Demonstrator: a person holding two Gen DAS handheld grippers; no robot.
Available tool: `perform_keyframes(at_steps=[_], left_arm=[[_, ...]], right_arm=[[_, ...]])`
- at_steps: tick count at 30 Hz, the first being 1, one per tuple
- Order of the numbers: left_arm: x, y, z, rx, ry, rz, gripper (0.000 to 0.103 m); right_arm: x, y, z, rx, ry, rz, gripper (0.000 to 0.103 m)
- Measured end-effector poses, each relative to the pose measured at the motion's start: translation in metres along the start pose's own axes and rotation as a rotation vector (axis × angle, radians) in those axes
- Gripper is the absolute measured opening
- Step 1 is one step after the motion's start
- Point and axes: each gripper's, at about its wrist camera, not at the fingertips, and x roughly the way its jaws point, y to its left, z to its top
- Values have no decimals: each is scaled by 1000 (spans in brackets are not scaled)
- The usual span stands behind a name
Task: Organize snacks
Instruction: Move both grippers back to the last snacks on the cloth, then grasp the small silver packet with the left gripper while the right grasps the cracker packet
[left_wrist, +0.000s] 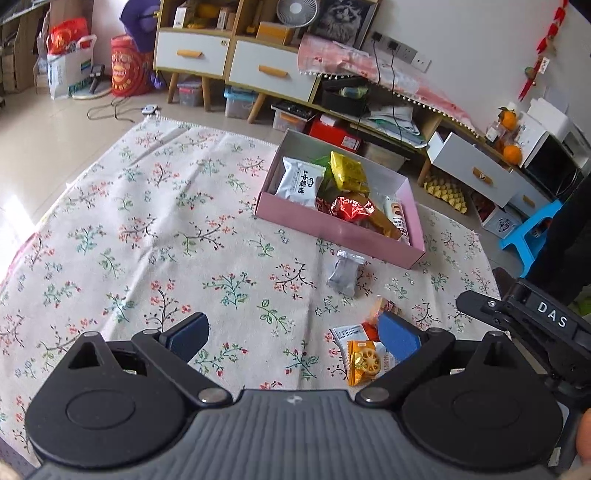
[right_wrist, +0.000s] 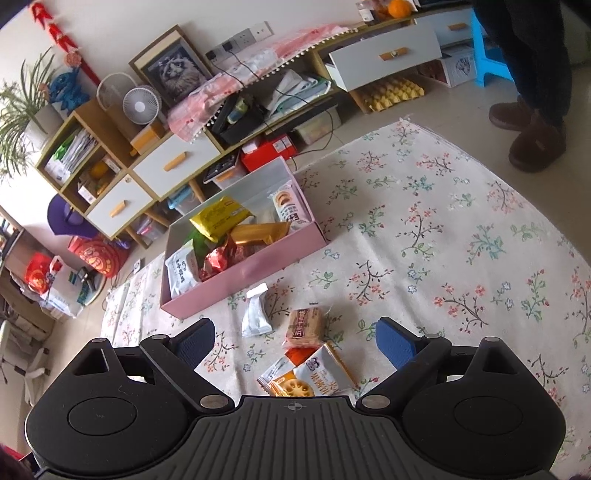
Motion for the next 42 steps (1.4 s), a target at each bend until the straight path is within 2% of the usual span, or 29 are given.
perform_keyframes(at_steps=[5,10,12,17,21,24,26,30,36,41,42], left_arm=[[3,7,2,-33,17,-18,99],[22,10,3,-56,106,-59,99],[28,9,3,-42,119,-69,99],[45,0,5,79,115,-59,100],[56,6,13,50,86,-56,99],[68,1,20,86,104,-91,99],[74,-3,24,106,95,-89,98],[87,-15,34,164,59,-114,99],[119,-35,42,229,45,-128,99],[153,-44,39,249,99,-84,90],[158,-43,38,247,112,-77,78]], right_arm=[[0,-15,3,71,-9,12,96],[6,-34,8,138,-11,4,96],[10,-41,10,148,-8,1,96],[22,-49,6,119,23,-23,96],[36,-46,-1,32,71,-23,95],[49,-39,-9,-43,120,-7,95],[57,-35,-14,-86,145,-1,95],[68,-30,-17,-142,121,-18,95],[88,-30,-11,-129,70,-19,95],[103,-20,-11,-184,67,15,95],[107,-17,-11,-201,66,5,95]])
